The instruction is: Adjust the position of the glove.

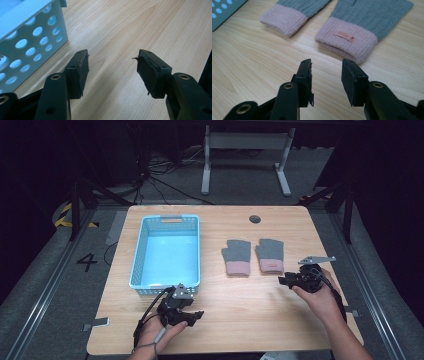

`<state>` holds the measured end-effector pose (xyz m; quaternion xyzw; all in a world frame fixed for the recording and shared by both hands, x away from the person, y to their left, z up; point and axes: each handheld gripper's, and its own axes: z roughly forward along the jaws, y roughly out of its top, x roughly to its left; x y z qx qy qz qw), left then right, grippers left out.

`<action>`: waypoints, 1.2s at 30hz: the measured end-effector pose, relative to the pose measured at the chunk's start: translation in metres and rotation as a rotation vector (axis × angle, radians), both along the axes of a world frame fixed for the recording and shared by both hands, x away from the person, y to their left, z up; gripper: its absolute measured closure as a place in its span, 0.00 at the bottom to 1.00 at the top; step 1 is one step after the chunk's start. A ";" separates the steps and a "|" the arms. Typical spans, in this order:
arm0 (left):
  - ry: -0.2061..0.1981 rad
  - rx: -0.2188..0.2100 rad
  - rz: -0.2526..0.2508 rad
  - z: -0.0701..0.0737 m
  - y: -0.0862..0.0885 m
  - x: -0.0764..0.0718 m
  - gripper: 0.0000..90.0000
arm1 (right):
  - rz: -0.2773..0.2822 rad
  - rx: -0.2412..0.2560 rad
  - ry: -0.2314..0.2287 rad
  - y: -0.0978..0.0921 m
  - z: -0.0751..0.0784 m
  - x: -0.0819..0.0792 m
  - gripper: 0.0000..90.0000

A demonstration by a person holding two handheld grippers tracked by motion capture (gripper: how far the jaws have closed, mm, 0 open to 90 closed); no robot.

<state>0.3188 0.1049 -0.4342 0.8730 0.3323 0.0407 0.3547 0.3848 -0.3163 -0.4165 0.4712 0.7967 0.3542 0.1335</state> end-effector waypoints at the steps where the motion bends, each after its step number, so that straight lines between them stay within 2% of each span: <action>1: 0.000 0.000 0.000 0.000 0.000 0.000 0.48 | 0.000 -0.001 -0.001 0.001 0.001 0.000 0.68; 5: -0.012 0.009 0.005 0.000 -0.001 0.000 0.48 | 0.006 0.011 0.011 0.006 0.005 0.000 0.67; 7: -0.019 0.010 0.004 0.000 -0.001 0.000 0.48 | 0.024 0.003 0.015 0.012 0.008 0.000 0.71; 9: -0.042 0.038 -0.007 0.001 -0.001 -0.001 0.47 | 0.039 -0.002 0.017 0.016 0.010 0.001 0.72; 10: -0.043 0.045 -0.012 0.001 -0.001 0.000 0.47 | 0.066 -0.006 0.017 0.025 0.015 0.003 0.72; 11: -0.043 0.045 -0.012 0.001 -0.001 0.000 0.47 | 0.066 -0.006 0.017 0.025 0.015 0.003 0.72; 13: -0.045 0.043 0.002 -0.001 0.000 0.002 0.47 | 0.084 -0.002 0.017 0.040 0.023 0.009 0.71; 15: -0.047 0.040 0.008 -0.002 0.000 0.002 0.47 | 0.093 -0.001 0.016 0.045 0.026 0.011 0.71; 18: -0.046 0.044 -0.004 -0.002 0.001 0.002 0.47 | 0.113 -0.016 0.017 0.064 0.031 0.023 0.68; 22: -0.045 0.046 -0.016 -0.003 0.001 0.002 0.45 | 0.135 -0.023 0.022 0.076 0.032 0.031 0.67; 23: -0.047 0.051 -0.014 -0.004 0.001 0.002 0.44 | 0.153 -0.016 0.028 0.086 0.031 0.036 0.67; 26: -0.038 0.044 -0.007 -0.005 0.006 0.005 0.44 | 0.160 -0.023 0.032 0.094 0.030 0.039 0.67; 28: -0.038 0.044 -0.004 -0.005 0.007 0.006 0.44 | 0.170 -0.029 0.036 0.105 0.028 0.047 0.66; 36: -0.031 0.055 -0.006 -0.007 0.005 0.008 0.44 | 0.140 -0.068 0.049 0.124 0.021 0.071 0.68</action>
